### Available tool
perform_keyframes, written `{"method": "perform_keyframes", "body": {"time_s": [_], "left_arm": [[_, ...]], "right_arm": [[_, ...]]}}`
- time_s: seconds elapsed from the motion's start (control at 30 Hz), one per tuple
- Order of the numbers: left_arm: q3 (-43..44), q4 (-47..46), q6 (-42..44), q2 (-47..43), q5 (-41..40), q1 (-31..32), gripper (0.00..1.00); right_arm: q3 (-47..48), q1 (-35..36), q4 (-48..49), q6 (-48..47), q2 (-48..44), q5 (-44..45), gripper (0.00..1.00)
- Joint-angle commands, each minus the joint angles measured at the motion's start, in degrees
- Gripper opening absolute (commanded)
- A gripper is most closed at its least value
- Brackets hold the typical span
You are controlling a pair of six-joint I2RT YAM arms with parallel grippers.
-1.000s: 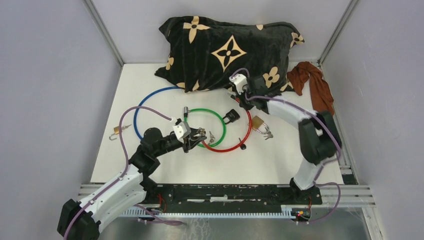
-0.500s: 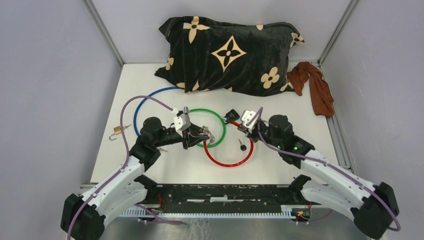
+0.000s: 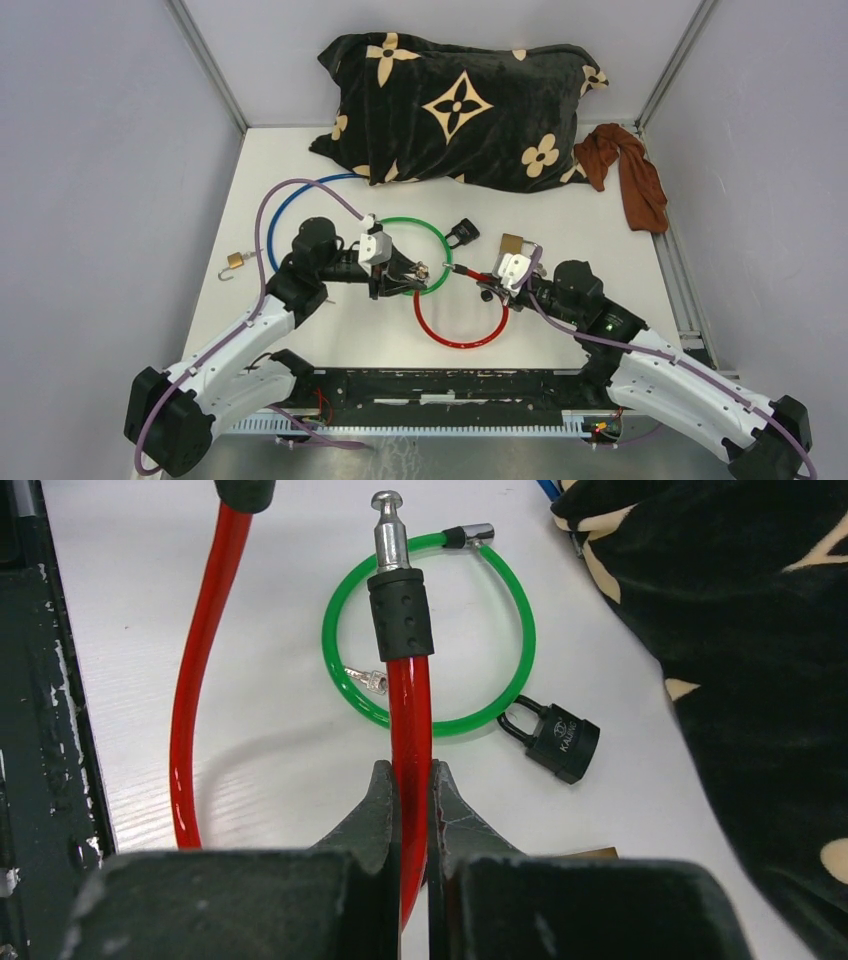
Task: Lock with the key
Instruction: Lock the lock, then adjust the lock.
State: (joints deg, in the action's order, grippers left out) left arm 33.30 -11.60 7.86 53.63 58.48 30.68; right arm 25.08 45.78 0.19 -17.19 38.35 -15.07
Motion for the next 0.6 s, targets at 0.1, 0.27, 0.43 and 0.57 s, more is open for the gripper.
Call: {"method": "perform_keyframes", "body": {"time_s": [0.1,0.27,0.43,0.57], "left_arm": [[4.0,12.3,27.0,-1.6,-1.5,1.4,0.02],[1.5,6.7,16.8,-1.0,-14.6,3.7,0.02],[1.7,5.3,10.2,-0.1,-29.7,5.2,0.02],[5.3,8.8,17.4,-1.2,-30.1,5.5,0.02]], "right_arm": [[0.0,0.9,1.4,0.7,-0.5,-3.4,0.00],[0.1,0.8,3.4,3.2,1.1,-1.4,0.00],[-2.2,0.8,7.3,10.9,4.8,5.3,0.00],[-3.0,0.8,6.8,18.7,8.8,10.6,0.00]]}}
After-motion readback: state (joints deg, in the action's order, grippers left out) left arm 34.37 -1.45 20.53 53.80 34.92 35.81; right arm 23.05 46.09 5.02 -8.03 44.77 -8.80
